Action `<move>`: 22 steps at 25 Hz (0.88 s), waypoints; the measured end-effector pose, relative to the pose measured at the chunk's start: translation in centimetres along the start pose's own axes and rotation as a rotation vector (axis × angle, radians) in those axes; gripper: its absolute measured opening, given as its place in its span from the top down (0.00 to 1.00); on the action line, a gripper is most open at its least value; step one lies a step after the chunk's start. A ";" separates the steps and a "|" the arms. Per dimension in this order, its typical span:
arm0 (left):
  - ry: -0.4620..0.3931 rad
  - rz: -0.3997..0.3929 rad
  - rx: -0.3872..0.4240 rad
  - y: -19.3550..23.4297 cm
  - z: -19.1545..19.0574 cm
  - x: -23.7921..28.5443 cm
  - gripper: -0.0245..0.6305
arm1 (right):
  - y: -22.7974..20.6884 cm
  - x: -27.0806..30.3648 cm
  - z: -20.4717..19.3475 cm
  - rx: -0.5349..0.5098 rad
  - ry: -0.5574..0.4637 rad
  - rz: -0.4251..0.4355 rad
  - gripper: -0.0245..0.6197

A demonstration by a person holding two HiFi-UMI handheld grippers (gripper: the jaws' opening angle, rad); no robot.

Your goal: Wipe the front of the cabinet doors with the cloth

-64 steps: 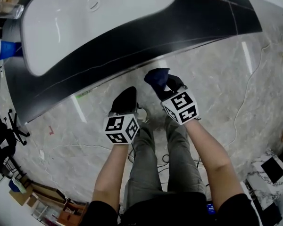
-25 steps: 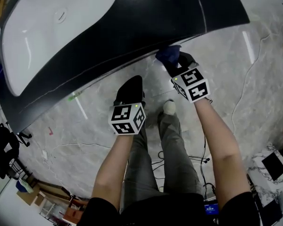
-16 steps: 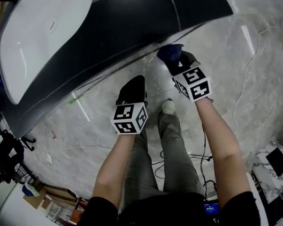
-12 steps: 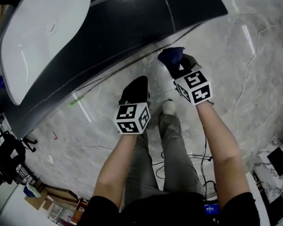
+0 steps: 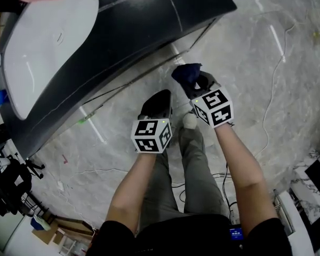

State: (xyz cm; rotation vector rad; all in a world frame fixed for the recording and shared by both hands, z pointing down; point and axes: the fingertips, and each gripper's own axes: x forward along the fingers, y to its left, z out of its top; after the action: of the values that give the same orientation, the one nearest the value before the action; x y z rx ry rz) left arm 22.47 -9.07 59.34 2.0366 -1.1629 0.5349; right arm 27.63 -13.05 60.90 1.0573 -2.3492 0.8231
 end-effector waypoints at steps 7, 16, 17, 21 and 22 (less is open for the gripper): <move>0.008 -0.035 0.008 -0.6 -0.4 -2.8 0.95 | 3.0 -1.4 0.4 0.053 -0.028 -0.003 0.77; -0.021 -0.021 -0.002 0.1 -0.3 -7.6 0.95 | 8.3 -3.3 1.6 0.069 -0.059 0.020 0.77; -0.030 -0.017 -0.009 0.2 -0.1 -8.3 0.95 | 8.9 -3.6 1.8 0.064 -0.057 0.020 0.77; -0.060 0.004 -0.045 0.4 1.2 -11.0 0.95 | 11.1 -4.8 3.1 0.055 -0.057 0.025 0.77; -0.062 0.007 -0.047 0.4 1.5 -11.7 0.95 | 11.7 -5.2 3.5 0.056 -0.060 0.028 0.77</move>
State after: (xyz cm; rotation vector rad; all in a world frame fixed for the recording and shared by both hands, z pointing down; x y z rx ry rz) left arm 16.23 -3.77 50.86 2.0224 -1.2088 0.4470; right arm 21.23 -6.53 51.29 1.0885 -2.4091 0.8831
